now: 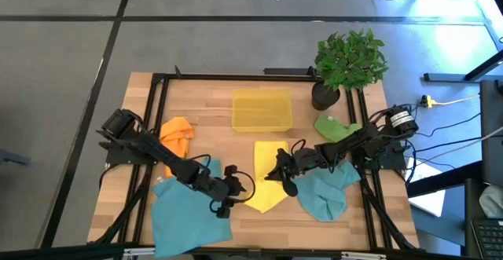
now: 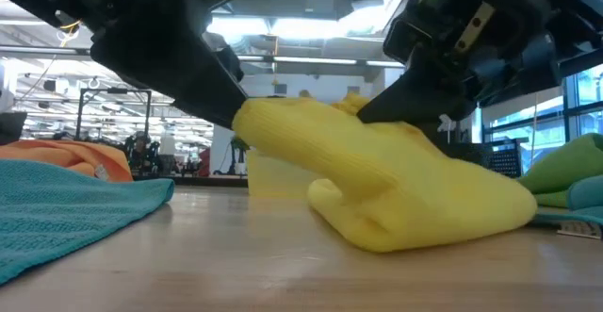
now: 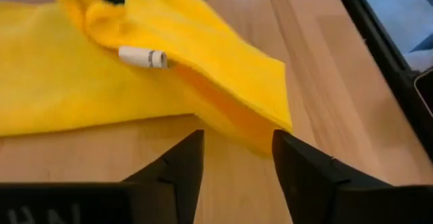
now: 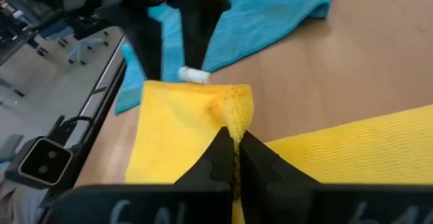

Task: Fold microfiber towels
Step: Fold the yellow microfiber towel

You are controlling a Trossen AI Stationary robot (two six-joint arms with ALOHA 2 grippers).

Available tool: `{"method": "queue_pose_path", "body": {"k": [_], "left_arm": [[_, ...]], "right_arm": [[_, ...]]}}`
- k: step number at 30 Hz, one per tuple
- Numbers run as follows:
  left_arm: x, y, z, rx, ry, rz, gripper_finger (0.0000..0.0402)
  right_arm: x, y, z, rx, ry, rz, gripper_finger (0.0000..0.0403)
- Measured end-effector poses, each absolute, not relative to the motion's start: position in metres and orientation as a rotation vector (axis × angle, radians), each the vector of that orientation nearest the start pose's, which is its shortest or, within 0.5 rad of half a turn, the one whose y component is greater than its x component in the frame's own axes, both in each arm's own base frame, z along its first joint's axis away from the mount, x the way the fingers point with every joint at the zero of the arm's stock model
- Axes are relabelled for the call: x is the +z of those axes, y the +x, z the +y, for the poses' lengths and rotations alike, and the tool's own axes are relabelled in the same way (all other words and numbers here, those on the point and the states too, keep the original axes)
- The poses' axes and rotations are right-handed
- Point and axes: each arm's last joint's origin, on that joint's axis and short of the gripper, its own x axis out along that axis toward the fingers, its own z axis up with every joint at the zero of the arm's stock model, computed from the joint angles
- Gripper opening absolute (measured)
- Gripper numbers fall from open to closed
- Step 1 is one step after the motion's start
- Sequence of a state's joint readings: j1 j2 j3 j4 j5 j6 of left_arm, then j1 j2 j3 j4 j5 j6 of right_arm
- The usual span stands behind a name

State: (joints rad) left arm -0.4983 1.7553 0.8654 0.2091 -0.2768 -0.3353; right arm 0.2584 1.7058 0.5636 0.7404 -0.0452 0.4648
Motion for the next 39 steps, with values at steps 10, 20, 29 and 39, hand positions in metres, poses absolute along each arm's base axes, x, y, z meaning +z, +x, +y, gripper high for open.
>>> {"method": "queue_pose_path", "body": {"k": [10, 20, 29, 39], "left_arm": [[0.149, 0.304, -0.16, -0.104, -0.166, 0.678, 0.0206], [0.163, 0.275, -0.153, -0.039, -0.165, 0.879, 0.0209], [0.171, 0.29, -0.162, -0.122, -0.312, 0.729, 0.0209], [0.139, 0.302, -0.146, -0.076, -0.509, 0.721, 0.0209]], "right_arm": [[0.129, 0.291, 0.076, 0.193, 0.412, 0.465, 0.0006], [0.129, 0.291, 0.076, 0.193, 0.412, 0.465, 0.0006], [0.129, 0.291, 0.077, 0.2, 0.409, 0.463, 0.0006], [0.13, 0.29, 0.082, 0.242, 0.391, 0.463, 0.0006]]}}
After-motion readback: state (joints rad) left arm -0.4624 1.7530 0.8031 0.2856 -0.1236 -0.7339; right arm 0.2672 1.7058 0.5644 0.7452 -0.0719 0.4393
